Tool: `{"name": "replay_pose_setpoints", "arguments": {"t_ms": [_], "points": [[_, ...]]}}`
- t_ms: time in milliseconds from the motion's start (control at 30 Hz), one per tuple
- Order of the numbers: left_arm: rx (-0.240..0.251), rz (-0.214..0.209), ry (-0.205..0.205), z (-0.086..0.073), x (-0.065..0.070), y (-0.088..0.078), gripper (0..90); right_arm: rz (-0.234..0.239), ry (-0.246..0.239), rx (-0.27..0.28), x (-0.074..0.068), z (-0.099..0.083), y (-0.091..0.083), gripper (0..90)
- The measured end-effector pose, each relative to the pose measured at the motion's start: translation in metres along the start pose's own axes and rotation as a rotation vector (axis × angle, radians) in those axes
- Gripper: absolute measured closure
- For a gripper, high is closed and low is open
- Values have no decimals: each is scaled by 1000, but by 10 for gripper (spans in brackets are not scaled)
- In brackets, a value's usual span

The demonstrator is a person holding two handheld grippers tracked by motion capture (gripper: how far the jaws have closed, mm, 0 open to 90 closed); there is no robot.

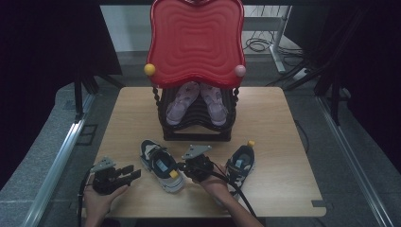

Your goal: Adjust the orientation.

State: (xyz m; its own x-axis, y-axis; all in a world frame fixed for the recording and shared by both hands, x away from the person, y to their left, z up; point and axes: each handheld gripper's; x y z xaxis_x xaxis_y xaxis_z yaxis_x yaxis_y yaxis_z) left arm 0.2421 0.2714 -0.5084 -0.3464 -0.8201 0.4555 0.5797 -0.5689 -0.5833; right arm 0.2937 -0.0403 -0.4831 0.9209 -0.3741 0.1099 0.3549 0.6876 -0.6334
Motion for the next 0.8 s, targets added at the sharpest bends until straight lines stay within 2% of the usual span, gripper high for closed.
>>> {"name": "replay_pose_setpoints", "arguments": {"t_ms": [333, 800], "points": [[-14, 0, 2, 0, 0, 2, 545, 22, -13, 8, -7, 1, 1, 899], [-43, -6, 6, -2, 0, 6, 531, 36, -18, 16, -10, 2, 4, 898]]}}
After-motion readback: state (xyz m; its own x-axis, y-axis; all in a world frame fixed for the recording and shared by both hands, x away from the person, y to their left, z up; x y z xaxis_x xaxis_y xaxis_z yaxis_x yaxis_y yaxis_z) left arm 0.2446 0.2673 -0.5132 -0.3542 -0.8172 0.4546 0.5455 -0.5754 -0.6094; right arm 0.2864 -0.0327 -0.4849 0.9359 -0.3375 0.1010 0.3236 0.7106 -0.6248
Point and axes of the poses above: each handheld gripper's, and its own axes: y roughly forward along the jaws, z roughly out of its top, x roughly to its right, and after that the axes turned 13 degrees about -y, right-handed
